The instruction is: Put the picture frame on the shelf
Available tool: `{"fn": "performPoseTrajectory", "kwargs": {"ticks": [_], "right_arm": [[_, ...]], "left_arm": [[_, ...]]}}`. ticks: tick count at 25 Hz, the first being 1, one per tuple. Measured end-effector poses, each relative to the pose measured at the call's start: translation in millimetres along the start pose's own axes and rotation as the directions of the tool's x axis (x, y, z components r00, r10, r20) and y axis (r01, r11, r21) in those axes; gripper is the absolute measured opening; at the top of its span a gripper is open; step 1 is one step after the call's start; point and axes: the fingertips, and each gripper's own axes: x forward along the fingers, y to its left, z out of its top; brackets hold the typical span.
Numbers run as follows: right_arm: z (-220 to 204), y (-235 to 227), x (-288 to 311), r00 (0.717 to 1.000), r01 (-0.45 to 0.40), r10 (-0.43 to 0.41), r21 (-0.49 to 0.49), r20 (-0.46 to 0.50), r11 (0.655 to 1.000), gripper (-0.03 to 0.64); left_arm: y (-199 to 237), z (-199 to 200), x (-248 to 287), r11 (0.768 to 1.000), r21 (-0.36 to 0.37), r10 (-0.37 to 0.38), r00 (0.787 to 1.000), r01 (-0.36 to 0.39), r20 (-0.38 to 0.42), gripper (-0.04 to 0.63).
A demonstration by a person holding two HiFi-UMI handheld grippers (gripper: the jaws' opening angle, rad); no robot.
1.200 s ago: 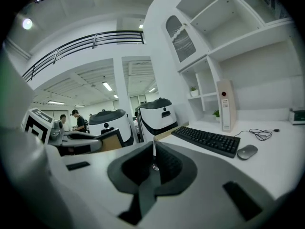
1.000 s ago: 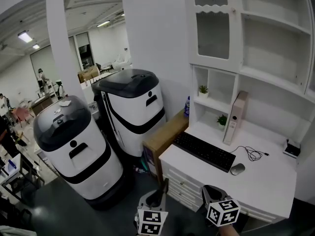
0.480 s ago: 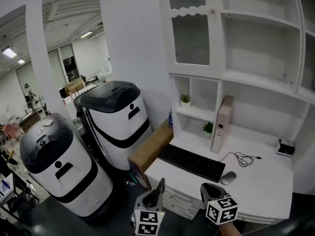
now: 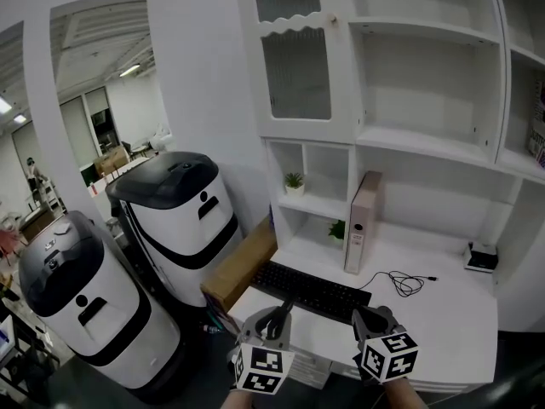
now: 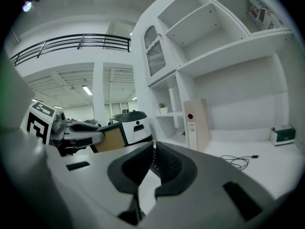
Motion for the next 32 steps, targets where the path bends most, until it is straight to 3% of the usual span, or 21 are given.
{"fn": "performPoseTrajectory", "kwargs": {"ticks": [6,11,19,24,32], "right_arm": [[10,-17,5,0.999,0.049,-0.049,0.013,0.018,0.999,0.002],[28,-37,12,0.991,0.12,-0.122,0.037,0.048,0.992,0.002],[69,-57,29,0.957,0.253,-0.262,0.086,0.124,0.964,0.002],[84,-64,32,0.93,0.319,-0.333,0.109,0.156,0.941,0.002],[109,-72,25,0.896,0.384,-0.402,0.126,0.189,0.915,0.002]], "left_arm": [[-17,36,33,0.989,0.114,-0.106,0.992,0.098,0.064,0.066],[-22,75,67,0.952,0.231,-0.236,0.963,0.203,0.129,0.066],[-15,147,109,0.825,0.503,-0.411,0.883,0.256,0.225,0.066],[-19,180,125,0.745,0.611,-0.506,0.822,0.266,0.261,0.066],[-32,232,124,0.624,0.757,-0.609,0.729,0.196,0.313,0.066]]}}
